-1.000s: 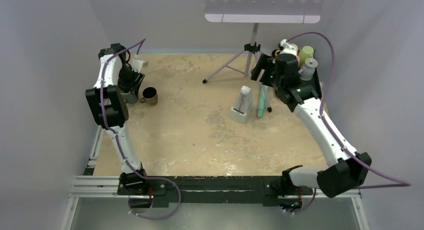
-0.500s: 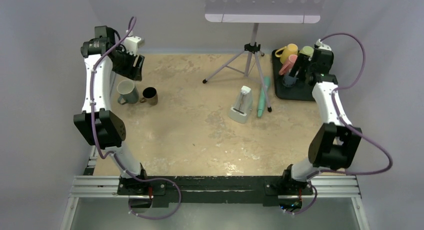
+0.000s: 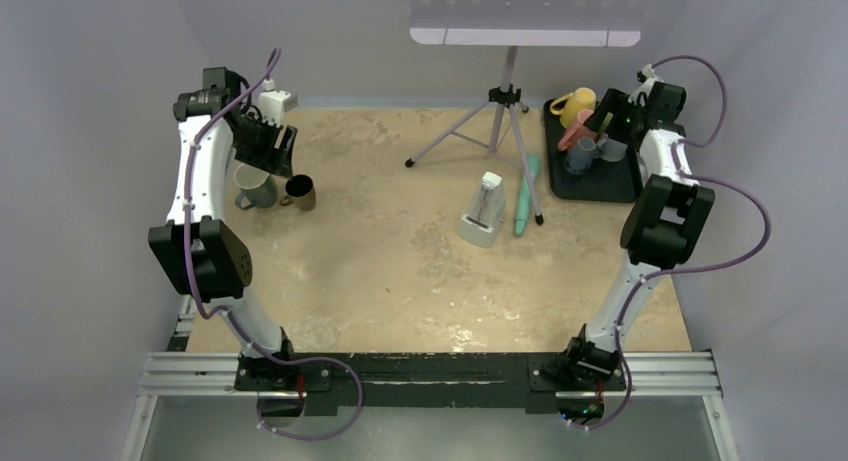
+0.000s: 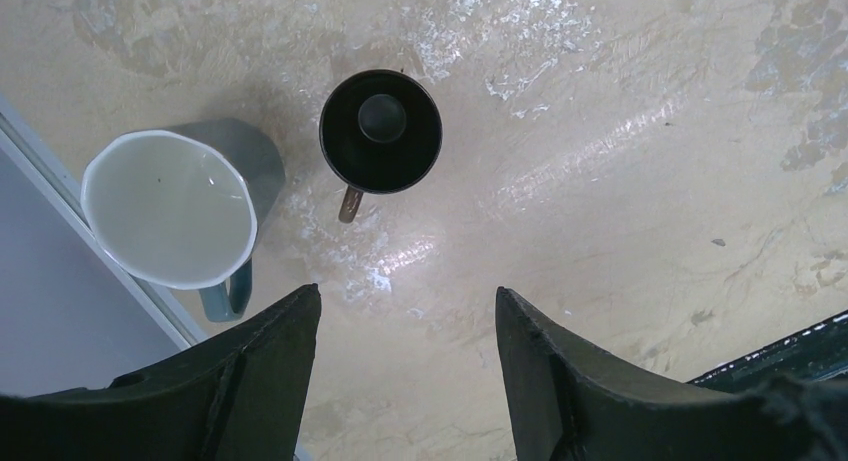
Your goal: Turn the mug right side up
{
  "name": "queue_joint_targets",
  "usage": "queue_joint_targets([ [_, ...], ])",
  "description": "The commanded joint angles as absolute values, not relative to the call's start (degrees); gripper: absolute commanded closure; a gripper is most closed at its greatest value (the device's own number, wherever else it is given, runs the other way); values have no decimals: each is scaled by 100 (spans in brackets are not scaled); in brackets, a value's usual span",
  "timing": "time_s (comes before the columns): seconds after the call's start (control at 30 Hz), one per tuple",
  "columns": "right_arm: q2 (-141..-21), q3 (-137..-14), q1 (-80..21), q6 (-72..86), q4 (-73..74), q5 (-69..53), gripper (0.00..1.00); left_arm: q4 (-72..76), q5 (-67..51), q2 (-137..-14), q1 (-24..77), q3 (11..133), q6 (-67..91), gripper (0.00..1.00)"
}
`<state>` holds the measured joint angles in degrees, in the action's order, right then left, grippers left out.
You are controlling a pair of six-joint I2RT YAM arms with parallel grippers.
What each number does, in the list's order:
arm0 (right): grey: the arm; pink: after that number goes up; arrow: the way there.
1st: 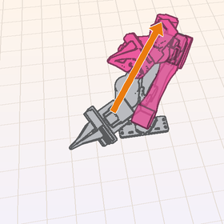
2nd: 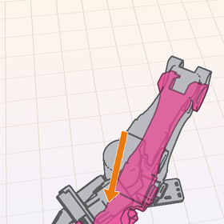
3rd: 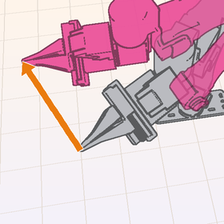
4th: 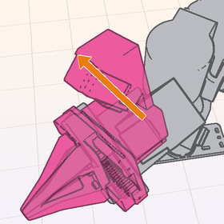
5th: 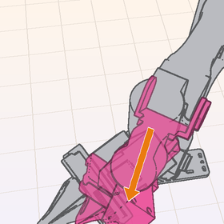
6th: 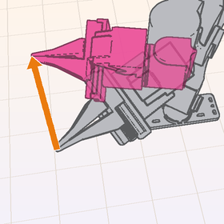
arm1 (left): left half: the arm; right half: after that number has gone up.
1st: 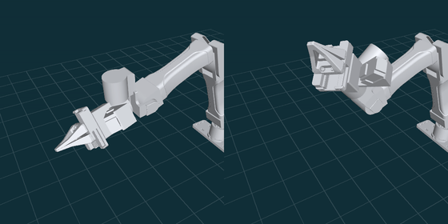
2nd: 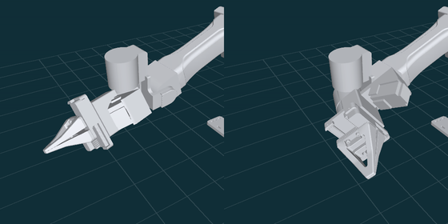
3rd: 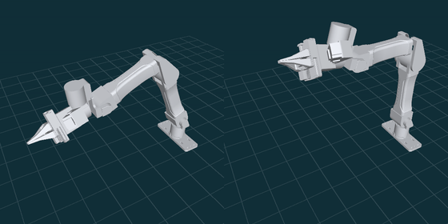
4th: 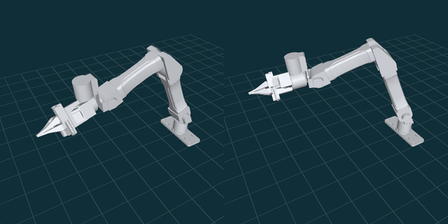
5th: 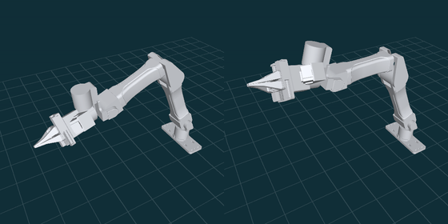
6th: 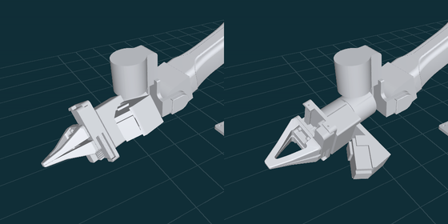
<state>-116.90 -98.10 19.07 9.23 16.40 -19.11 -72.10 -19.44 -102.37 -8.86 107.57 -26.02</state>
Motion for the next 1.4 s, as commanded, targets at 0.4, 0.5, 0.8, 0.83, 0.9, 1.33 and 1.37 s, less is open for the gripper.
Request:
queue_joint_targets([
  [0.4,-12357,-10123,1907,1433,1449,-2678,19,-7171,-1617,-10240,-860,10924,-2470,32],
  [0.5,-11942,-9586,1907,1529,1458,-2561,19,-7173,-1608,-10280,-861,10989,-2470,32],
  [0.8,-10630,-8023,1907,1370,1249,-2305,19,-7220,-1659,-10388,-859,11081,-2533,32],
  [0.83,-10529,-7993,1905,1223,1311,-2150,19,-7216,-1653,-10391,-861,11075,-2553,32],
  [0.9,-10294,-7879,1879,995,1425,-1788,19,-7224,-1657,-10405,-857,11066,-2579,31],
  [1.33,-10479,-7359,1250,-363,1563,-25,34,-7196,-1863,-10392,-852,11147,-2497,31],
  [1.37,-10534,-7407,1191,-402,1509,25,34,-7213,-1863,-10385,-852,11159,-2496,32],
])
